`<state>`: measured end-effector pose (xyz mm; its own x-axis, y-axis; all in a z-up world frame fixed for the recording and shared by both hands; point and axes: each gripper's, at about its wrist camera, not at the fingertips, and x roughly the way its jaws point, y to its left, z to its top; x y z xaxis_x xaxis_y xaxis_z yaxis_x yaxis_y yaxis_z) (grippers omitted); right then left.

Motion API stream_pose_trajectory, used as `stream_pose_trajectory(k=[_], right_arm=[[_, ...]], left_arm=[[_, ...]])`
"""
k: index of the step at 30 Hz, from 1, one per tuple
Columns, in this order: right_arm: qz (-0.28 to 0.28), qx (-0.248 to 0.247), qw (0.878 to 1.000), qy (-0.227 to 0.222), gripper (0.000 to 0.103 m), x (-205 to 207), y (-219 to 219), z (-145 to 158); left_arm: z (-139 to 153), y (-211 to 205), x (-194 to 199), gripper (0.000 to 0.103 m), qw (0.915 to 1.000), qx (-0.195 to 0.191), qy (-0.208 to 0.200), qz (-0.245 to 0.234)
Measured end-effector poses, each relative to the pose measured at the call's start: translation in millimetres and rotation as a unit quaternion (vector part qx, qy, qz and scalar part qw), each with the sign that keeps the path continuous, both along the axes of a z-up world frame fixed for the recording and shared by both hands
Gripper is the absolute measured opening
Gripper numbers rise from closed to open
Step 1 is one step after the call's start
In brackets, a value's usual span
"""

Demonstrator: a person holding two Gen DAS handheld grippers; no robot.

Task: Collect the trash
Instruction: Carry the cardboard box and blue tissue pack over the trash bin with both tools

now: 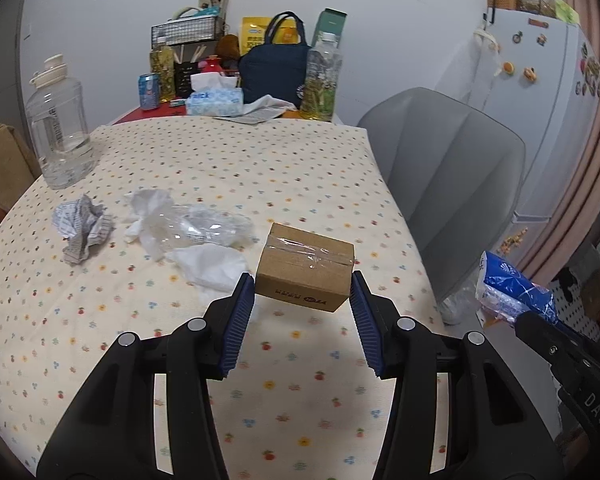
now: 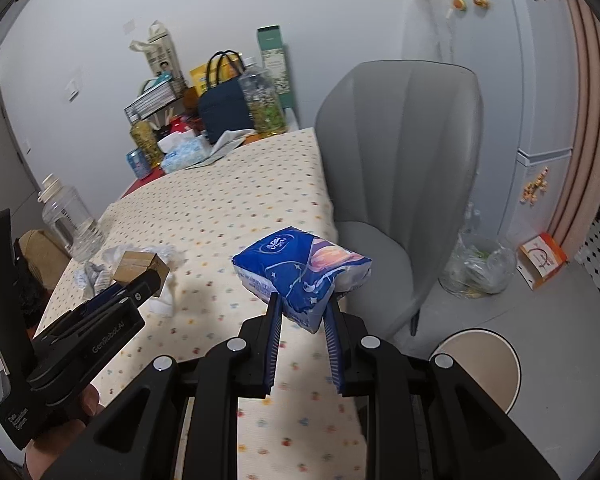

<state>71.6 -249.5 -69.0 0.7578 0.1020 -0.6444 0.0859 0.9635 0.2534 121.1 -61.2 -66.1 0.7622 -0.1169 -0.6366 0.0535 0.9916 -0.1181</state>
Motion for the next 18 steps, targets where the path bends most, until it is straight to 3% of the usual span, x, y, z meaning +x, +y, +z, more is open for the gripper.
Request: stream_pose_trajectory(k=[18], right_arm=[[-0.047, 0.007, 0.999, 0.010, 0.021, -10, -47, -12]], left_arm=[[-2, -51, 4, 0.049, 0.9991, 0.011, 0.004, -0.041]])
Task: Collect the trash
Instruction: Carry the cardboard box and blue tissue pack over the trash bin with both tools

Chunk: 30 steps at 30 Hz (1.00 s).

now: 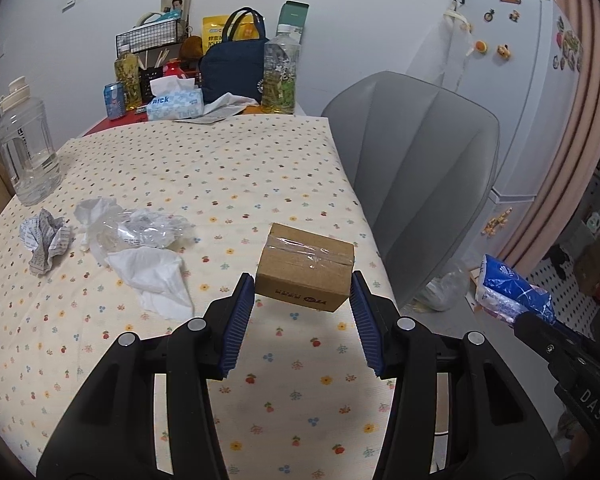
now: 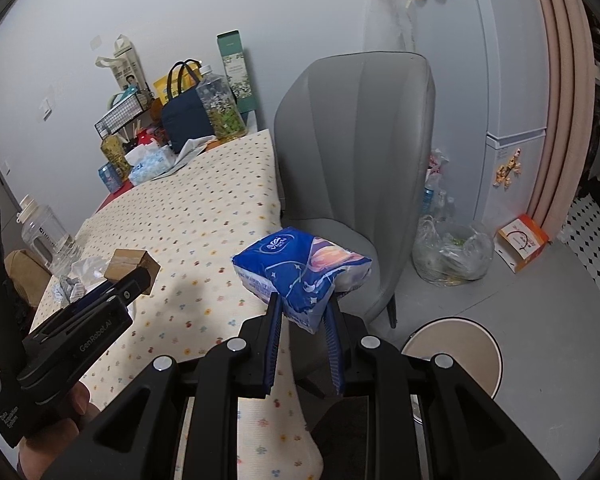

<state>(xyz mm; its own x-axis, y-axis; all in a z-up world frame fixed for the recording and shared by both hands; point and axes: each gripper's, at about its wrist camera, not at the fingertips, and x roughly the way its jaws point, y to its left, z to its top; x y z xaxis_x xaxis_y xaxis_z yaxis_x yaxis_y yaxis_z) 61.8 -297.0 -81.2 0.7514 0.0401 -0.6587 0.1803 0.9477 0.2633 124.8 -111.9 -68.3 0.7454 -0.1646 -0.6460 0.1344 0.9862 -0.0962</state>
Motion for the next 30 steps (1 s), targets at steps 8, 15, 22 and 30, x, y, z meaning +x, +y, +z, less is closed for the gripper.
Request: stream_pose_trajectory(k=[8, 15, 22, 30], right_arm=[[-0.021, -0.003, 1.000, -0.003, 0.021, -7, -17, 2], [-0.050, -0.001, 0.999, 0.001, 0.021, -13, -45, -3], [-0.078, 0.015, 0.997, 0.014, 0.021, -15, -79, -19], [-0.103, 0.037, 0.993, 0.033, 0.021, -14, -117, -45]], left_arm=[[-2, -21, 1, 0.049, 0.9997, 0.001, 0.003, -0.023], [-6, -54, 3, 0.049, 0.9986, 0.005, 0.008, -0.051], [-14, -93, 7, 0.049, 0.9968, 0.020, 0.016, -0.076], [-26, -130, 16, 0.049, 0.9940, 0.040, 0.031, -0.097]])
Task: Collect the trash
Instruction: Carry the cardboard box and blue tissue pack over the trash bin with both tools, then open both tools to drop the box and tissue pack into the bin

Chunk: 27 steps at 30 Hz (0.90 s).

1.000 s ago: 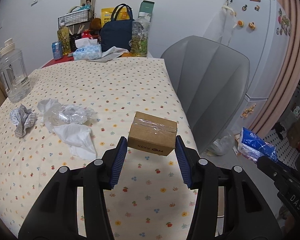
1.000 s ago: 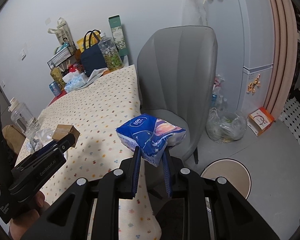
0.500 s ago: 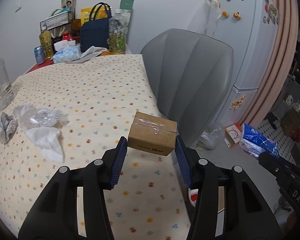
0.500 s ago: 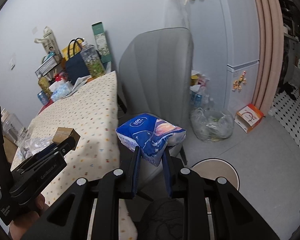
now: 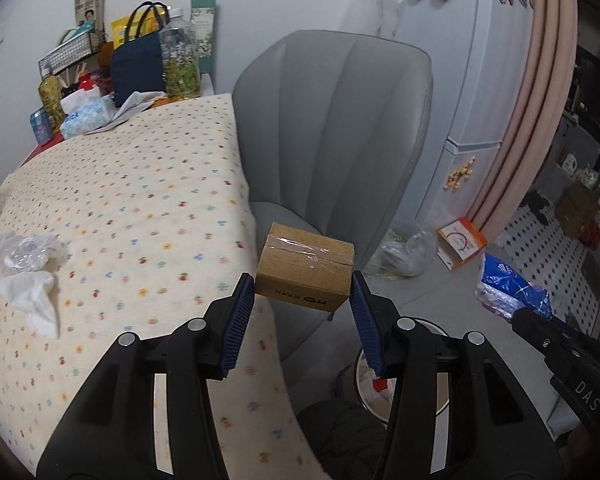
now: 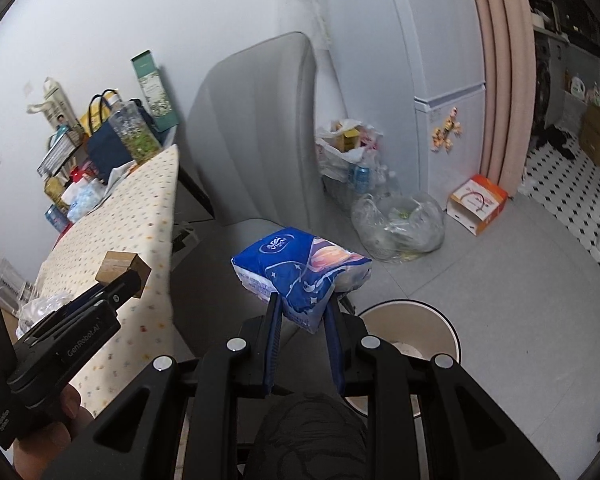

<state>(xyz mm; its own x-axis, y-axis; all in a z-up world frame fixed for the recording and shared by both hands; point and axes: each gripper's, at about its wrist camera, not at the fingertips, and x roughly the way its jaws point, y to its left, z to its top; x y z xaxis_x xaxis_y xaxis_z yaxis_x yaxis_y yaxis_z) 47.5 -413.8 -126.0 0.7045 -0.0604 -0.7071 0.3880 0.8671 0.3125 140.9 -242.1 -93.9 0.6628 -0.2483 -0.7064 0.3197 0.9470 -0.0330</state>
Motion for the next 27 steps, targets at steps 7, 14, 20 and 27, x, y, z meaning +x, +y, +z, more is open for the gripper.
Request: stream_pose_trajectory(k=[7, 14, 20, 27], right_arm=[[-0.027, 0.017, 0.999, 0.015, 0.022, 2, -30, -23], [-0.068, 0.022, 0.997, 0.026, 0.055, -5, -57, -42], [-0.089, 0.022, 0.996, 0.024, 0.060, -27, -71, -36], [-0.105, 0.007, 0.994, 0.016, 0.066, -56, -78, -21]], left_arm=[[-11, -22, 8, 0.049, 0.9998, 0.011, 0.013, -0.014], [-18, -43, 10, 0.049, 0.9991, 0.022, 0.019, -0.031], [-26, -70, 5, 0.049, 0.9977, 0.026, 0.028, -0.057], [-29, -111, -11, 0.049, 0.9938, 0.026, 0.035, -0.102]])
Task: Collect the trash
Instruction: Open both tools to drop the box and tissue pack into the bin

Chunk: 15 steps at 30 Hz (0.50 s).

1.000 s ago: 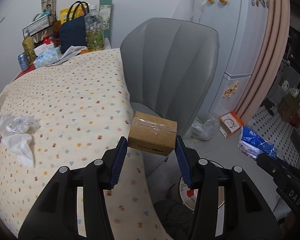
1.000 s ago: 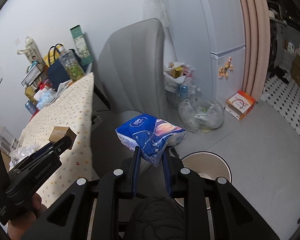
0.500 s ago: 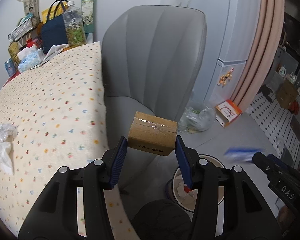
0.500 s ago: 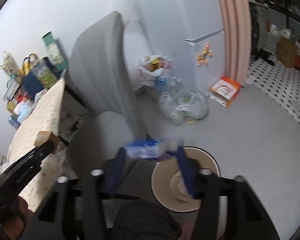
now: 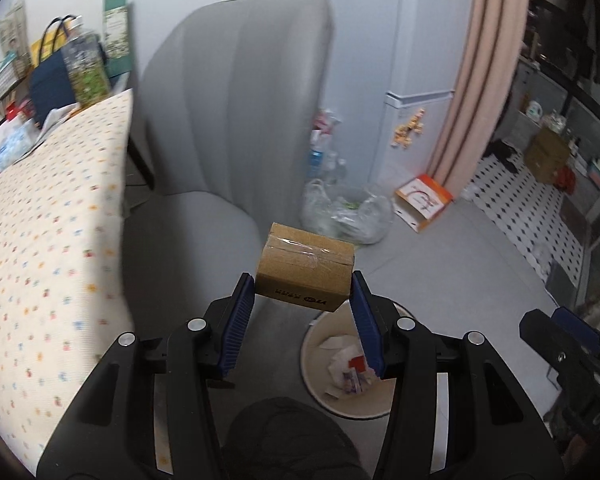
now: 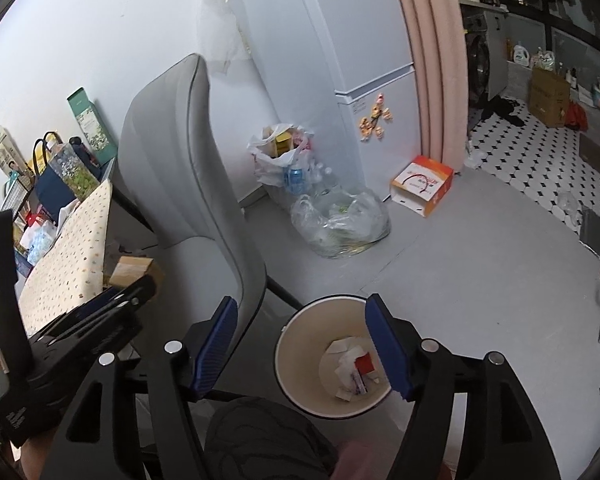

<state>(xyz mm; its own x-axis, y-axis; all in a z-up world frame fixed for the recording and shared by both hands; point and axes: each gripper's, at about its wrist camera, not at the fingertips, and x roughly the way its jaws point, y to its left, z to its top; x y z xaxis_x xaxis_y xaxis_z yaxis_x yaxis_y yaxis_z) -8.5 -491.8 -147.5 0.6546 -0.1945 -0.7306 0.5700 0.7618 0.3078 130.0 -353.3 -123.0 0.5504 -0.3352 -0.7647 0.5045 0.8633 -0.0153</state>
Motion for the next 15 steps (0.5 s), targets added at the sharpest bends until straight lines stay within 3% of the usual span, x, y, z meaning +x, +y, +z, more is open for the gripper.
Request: stream_pose_trajectory(k=[4, 8, 15], right_arm=[[-0.029, -0.001, 1.000, -0.003, 0.067, -18, -16, 4], [-0.051, -0.001, 0.999, -0.007, 0.068, -28, -29, 6], [-0.034, 0.000, 0.999, -0.010, 0.069, -19, -18, 8]], left_arm=[[-2, -20, -10, 0.051, 0.9996, -0.006, 0.011, -0.024], [0, -23, -13, 0.078, 0.9984, -0.028, 0.026, -0.042], [15, -1, -7, 0.090, 0.9992, -0.039, 0.005, -0.012]])
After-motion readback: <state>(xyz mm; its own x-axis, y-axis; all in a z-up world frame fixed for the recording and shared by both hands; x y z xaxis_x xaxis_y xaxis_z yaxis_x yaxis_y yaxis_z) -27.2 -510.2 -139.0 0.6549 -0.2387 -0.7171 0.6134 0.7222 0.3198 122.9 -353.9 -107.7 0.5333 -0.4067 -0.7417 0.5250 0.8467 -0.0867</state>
